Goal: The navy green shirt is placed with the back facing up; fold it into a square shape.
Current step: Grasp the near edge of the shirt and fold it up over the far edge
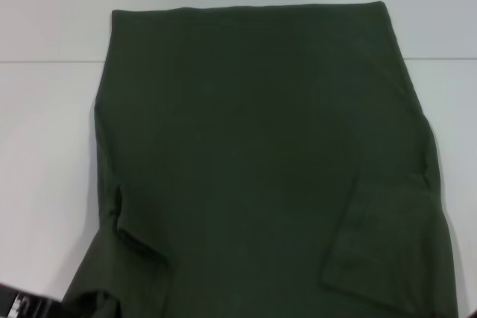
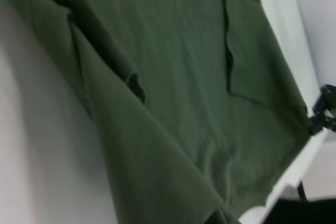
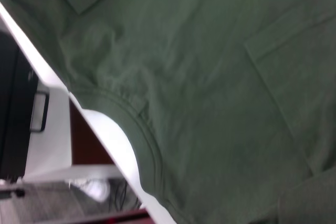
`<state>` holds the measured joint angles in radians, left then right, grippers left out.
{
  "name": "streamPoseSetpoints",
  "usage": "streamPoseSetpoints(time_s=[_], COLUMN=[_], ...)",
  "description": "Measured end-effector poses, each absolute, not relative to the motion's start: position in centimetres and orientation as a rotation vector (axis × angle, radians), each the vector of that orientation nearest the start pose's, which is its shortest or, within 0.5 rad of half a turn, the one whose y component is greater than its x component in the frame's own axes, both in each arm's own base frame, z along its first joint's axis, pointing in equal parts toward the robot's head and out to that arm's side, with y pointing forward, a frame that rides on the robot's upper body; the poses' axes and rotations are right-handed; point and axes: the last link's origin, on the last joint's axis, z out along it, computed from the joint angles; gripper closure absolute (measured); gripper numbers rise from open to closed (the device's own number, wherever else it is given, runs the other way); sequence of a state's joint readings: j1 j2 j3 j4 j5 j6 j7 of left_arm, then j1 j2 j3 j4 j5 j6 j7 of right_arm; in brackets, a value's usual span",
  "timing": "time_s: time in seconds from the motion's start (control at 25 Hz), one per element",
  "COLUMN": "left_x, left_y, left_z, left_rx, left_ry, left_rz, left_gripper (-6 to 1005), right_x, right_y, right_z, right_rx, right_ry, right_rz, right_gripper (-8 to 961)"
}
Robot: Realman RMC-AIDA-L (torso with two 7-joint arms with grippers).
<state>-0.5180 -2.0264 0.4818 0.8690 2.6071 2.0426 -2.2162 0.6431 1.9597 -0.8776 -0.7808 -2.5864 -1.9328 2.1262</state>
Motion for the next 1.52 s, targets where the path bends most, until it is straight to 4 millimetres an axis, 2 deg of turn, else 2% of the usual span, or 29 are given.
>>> streamPoseSetpoints(time_s=[0.32,0.48,0.72,0.88,1.08,1.32,1.52], left_x=[-30.8,-30.4,-29.1,-28.4,-28.3,-28.9,-29.6], left_y=[24.2,24.4,26.5,28.6,31.1,33.6,35.3], left_z=[4.4,4.1,5.2,6.2,6.6,6.6,6.3], left_rx=[-2.667,-2.682,-2.671,-2.571,-2.428,-2.255,-2.118], left_ry=[-2.031,-2.03,-1.964,-1.945,-1.889,-1.818,-1.76], left_rz=[0.039,0.011,-0.277,-0.521,-0.682,-0.789,-0.876], left_gripper=[985,985,986,986,985,985,986], right_x=[28.3,28.4,28.4,28.3,28.6,29.5,30.5], right_y=[28.2,28.4,29.9,31.0,32.5,34.7,36.5], right_z=[2.9,3.0,5.0,7.1,9.1,8.8,7.1], right_rx=[-2.999,-2.975,-2.849,-2.741,-2.555,-2.33,-2.173], right_ry=[1.528,1.54,1.602,1.606,1.562,1.496,1.44], right_rz=[-0.515,-0.455,-0.089,0.226,0.549,0.753,0.801], right_gripper=[899,898,899,899,898,898,898])
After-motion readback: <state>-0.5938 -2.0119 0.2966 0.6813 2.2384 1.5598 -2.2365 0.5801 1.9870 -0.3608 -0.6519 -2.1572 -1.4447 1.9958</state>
